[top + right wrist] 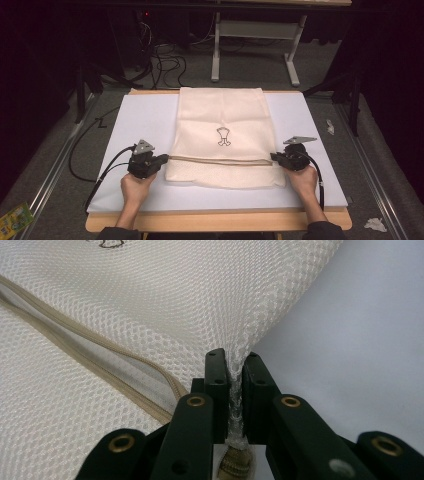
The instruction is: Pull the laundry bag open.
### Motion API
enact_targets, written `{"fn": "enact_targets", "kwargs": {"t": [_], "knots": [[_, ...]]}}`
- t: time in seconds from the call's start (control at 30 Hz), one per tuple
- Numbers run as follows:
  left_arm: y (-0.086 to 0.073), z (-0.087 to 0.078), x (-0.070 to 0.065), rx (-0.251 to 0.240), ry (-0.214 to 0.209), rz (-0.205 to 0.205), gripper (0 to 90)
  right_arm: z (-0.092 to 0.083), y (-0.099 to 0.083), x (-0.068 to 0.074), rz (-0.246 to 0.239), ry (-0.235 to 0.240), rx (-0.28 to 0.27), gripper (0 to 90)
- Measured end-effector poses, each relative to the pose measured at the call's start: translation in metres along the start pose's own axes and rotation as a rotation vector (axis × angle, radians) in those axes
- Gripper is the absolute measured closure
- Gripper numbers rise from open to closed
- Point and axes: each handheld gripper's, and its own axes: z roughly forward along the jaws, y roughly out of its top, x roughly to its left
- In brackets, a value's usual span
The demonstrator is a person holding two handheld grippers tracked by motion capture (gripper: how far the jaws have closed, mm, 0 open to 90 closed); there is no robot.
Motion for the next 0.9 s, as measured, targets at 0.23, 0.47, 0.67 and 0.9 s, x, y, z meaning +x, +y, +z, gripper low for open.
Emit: {"fn": "enact_targets", "kwargs": {"t": [0.23,0.47,0.67,0.9], "knots": [[-0.003,0.006,-0.002,0.037,0.011,0.014,86.4,0.003,-0.001,-0.001,-0.007,-0.013,0.008,81.7],[-0.005,0.010,-0.001,0.034,0.016,0.018,86.0,0.002,-0.001,-0.001,-0.008,-0.017,0.002,77.6],[-0.005,0.010,-0.002,0.025,0.010,0.021,78.4,0.000,0.000,0.000,-0.004,-0.025,-0.001,66.9],[-0.002,0.003,0.000,-0.013,-0.003,0.008,64.6,-0.009,0.002,0.000,-0.012,-0.063,-0.027,54.9]]}}
